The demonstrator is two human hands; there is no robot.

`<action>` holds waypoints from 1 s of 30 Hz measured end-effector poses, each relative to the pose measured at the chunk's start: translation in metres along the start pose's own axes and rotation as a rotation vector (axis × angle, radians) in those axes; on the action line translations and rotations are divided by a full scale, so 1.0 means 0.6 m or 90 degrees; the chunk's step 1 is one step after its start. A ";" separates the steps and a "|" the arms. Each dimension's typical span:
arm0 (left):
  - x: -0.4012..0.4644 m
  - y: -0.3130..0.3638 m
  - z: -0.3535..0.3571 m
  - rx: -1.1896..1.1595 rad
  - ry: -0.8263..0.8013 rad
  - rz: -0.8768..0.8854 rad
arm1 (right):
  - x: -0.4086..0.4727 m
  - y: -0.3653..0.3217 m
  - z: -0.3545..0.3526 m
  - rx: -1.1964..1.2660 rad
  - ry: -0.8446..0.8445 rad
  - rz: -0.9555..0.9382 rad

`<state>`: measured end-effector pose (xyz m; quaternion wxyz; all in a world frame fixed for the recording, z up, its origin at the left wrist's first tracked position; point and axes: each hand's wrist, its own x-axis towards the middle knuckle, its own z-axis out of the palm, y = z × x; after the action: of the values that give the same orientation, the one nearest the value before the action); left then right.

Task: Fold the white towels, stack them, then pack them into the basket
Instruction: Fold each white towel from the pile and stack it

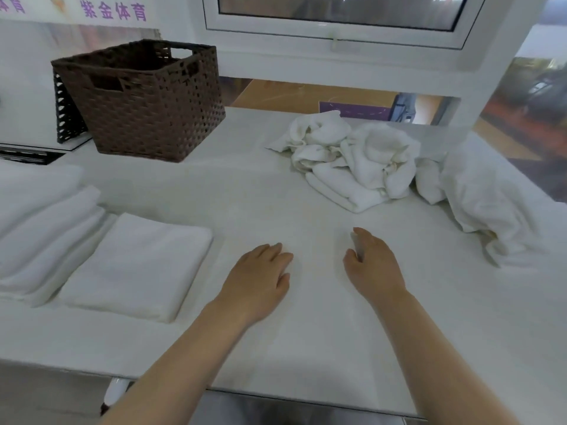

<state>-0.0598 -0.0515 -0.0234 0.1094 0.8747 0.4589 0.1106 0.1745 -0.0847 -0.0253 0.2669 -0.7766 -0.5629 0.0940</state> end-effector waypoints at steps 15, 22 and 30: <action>0.144 0.014 0.042 -0.107 0.066 0.012 | 0.152 0.047 0.019 -0.052 0.088 0.013; 0.136 0.002 0.037 -0.132 0.078 0.014 | 0.205 0.047 0.027 -0.053 0.140 0.070; 0.130 0.003 0.032 -0.193 0.093 -0.016 | 0.191 0.061 0.021 0.009 0.134 0.111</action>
<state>-0.0094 0.0101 -0.0339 0.2076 0.8319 0.4549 0.2407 0.2392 0.0167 -0.0373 0.3209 -0.8261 -0.4616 0.0388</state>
